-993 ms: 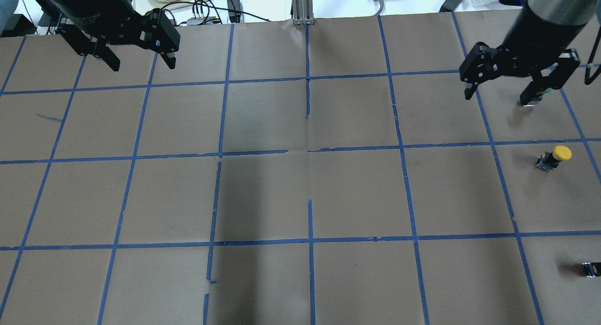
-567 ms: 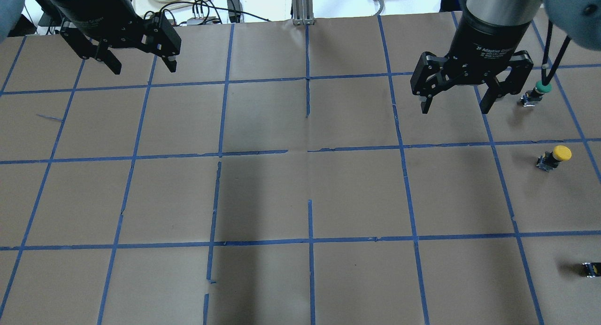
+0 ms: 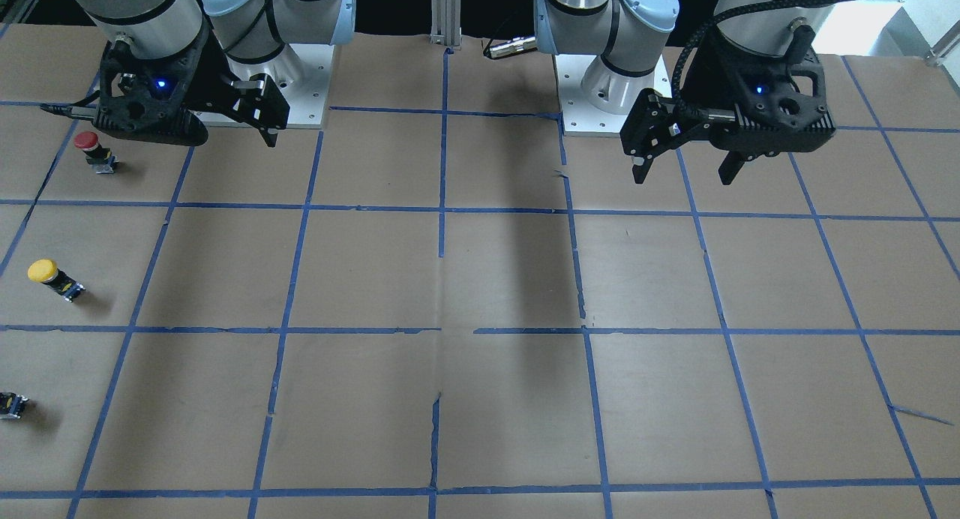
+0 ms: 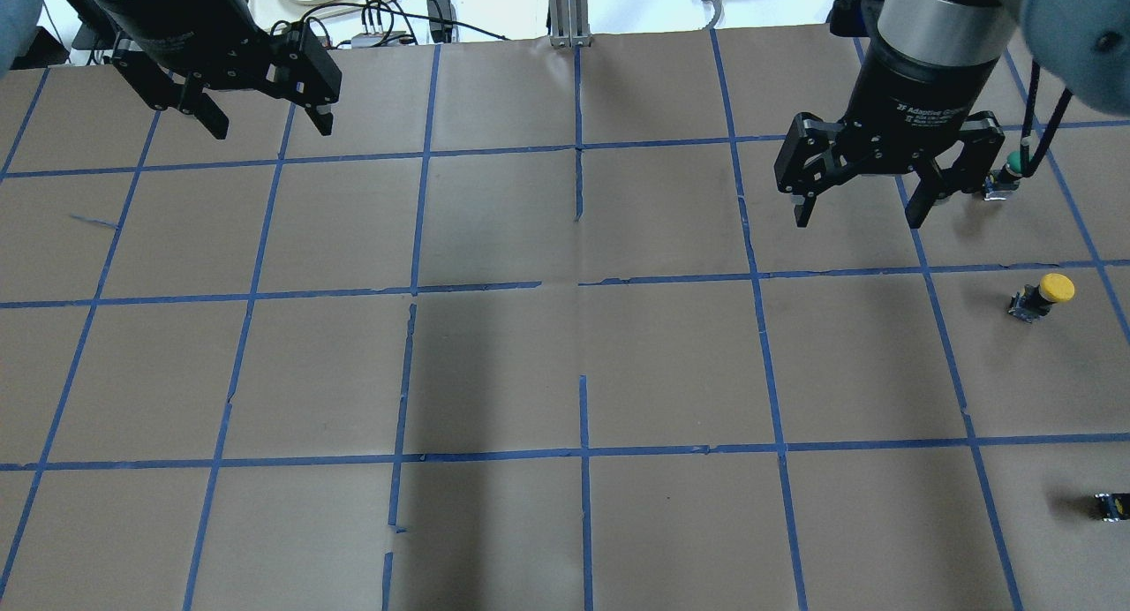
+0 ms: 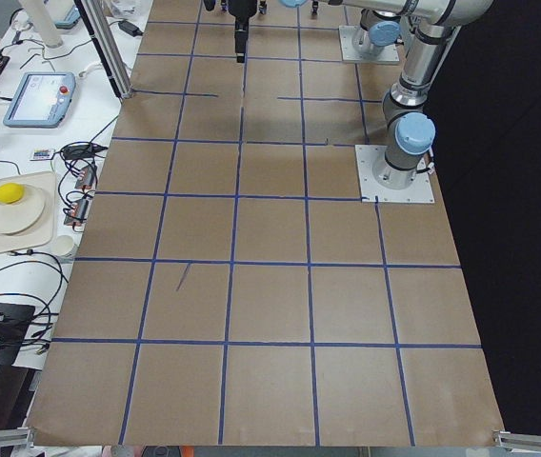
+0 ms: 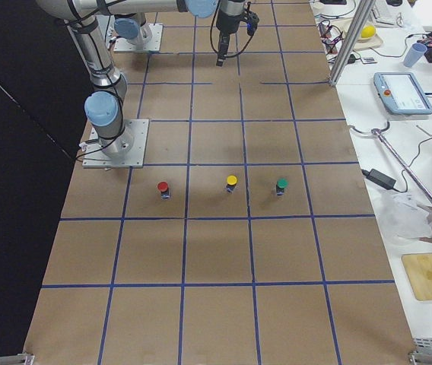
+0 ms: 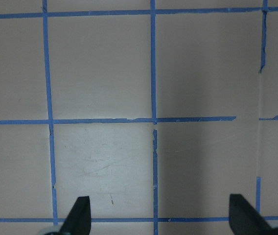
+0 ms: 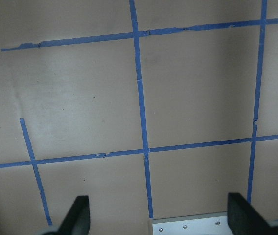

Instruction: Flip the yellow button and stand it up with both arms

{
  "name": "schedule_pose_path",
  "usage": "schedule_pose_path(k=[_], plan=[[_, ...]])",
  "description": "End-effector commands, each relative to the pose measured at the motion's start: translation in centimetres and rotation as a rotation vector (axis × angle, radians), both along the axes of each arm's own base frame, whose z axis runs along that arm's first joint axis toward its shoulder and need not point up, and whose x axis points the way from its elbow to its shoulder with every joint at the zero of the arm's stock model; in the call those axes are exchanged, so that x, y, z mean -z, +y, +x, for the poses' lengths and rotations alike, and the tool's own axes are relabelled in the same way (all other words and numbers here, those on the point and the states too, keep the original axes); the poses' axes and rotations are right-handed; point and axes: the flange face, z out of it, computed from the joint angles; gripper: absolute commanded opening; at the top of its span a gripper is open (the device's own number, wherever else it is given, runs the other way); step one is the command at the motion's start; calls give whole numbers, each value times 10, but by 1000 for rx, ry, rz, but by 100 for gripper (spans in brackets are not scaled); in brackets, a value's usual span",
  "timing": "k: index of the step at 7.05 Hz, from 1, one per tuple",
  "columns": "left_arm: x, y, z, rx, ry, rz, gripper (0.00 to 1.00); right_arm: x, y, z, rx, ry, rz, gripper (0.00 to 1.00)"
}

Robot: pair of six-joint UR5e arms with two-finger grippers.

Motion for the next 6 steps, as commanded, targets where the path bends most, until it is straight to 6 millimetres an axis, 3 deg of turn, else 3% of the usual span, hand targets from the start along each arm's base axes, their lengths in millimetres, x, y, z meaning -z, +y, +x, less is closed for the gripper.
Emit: schedule_pose_path(k=[1, 6], plan=[[5, 4, -4, 9, -1, 23, 100, -1, 1, -16, 35, 3, 2, 100], [20, 13, -4, 13, -1, 86, 100, -5, 1, -21, 40, -5, -12, 100]])
